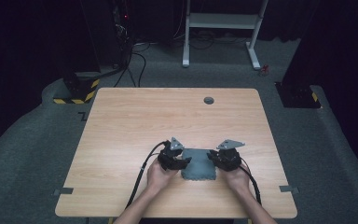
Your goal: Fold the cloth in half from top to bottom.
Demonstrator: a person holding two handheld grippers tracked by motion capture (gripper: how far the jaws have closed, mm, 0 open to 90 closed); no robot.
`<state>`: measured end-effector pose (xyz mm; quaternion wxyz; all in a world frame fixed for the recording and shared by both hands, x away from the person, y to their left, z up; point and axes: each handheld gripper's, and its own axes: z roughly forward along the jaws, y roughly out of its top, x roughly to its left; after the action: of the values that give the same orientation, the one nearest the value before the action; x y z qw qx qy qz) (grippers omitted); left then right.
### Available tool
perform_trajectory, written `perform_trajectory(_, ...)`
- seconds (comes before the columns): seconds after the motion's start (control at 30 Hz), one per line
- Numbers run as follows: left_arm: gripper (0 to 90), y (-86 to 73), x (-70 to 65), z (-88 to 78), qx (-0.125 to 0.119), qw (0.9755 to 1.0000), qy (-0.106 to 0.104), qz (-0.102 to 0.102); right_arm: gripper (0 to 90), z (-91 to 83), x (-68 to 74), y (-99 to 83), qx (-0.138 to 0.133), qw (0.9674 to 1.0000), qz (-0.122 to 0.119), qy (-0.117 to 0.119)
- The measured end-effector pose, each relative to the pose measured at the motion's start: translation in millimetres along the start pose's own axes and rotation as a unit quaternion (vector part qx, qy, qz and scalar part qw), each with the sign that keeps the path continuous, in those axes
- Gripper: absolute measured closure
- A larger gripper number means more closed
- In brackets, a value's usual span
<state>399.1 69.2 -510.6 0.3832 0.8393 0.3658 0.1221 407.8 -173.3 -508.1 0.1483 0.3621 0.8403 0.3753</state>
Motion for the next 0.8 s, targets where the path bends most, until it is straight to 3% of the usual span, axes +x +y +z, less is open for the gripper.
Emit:
perform_trajectory(0.13,45.7,-16.4,-8.7,-8.0,0.001,0.9999,-0.012,0.009,72.8,-9.4,12.3,-12.5,0.000,0.9998,-0.010,0.018)
perform_trajectory(0.23,45.1,-25.4,-12.4,-12.3,0.001,0.9999,-0.009,0.013,70.5,-14.7,18.7,-24.7,0.005,0.9996,-0.015,0.024)
perform_trajectory(0.43,43.7,-38.4,-17.7,-22.9,-0.004,0.9995,0.004,0.030,67.1,-22.9,24.6,-38.6,0.002,0.9993,-0.033,0.016)
perform_trajectory(0.53,42.4,-42.1,-19.4,-26.4,-0.004,0.9993,0.008,0.037,65.1,-23.7,23.5,-40.1,0.000,0.9994,-0.031,0.017)
perform_trajectory(0.6,41.8,-43.5,-17.5,-28.4,-0.010,0.9995,-0.001,0.029,64.6,-23.7,22.8,-39.9,0.001,0.9995,-0.025,0.017)
perform_trajectory(0.67,41.7,-45.3,-12.4,-33.0,-0.028,0.9995,-0.011,0.002,64.7,-24.6,20.8,-39.9,-0.003,0.9996,-0.021,0.016)
perform_trajectory(0.8,41.3,-49.0,-3.2,-43.6,-0.055,0.9980,-0.019,-0.023,64.3,-34.4,13.3,-40.2,-0.028,0.9996,0.000,0.006)
